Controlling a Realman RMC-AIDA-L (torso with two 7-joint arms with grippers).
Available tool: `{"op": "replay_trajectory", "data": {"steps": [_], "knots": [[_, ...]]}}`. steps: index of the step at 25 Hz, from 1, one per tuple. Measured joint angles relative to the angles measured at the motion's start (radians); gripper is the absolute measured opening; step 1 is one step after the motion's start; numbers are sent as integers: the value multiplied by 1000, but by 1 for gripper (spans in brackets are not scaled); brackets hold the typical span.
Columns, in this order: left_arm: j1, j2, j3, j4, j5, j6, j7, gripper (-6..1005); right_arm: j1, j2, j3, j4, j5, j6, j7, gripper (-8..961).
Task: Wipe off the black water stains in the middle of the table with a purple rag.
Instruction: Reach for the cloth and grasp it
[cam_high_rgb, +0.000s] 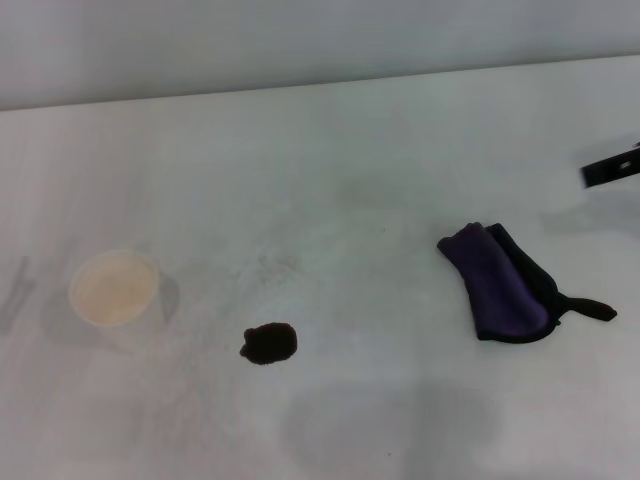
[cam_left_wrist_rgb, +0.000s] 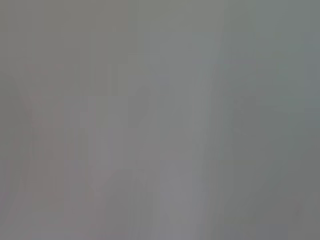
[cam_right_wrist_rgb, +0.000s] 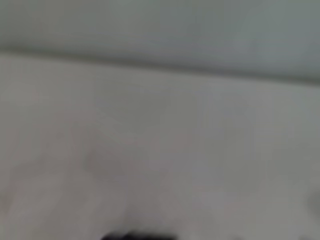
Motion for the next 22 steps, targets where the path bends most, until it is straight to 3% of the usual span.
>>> {"op": "replay_trajectory", "data": {"steps": [7, 22], "knots": [[-6, 6, 0, 105, -14, 58, -2, 879, 42, 5, -388, 3, -13, -72, 307, 840], [-14, 44, -2, 174, -11, 121, -4, 879, 150, 8, -619, 195, -119, -141, 516, 804]]}}
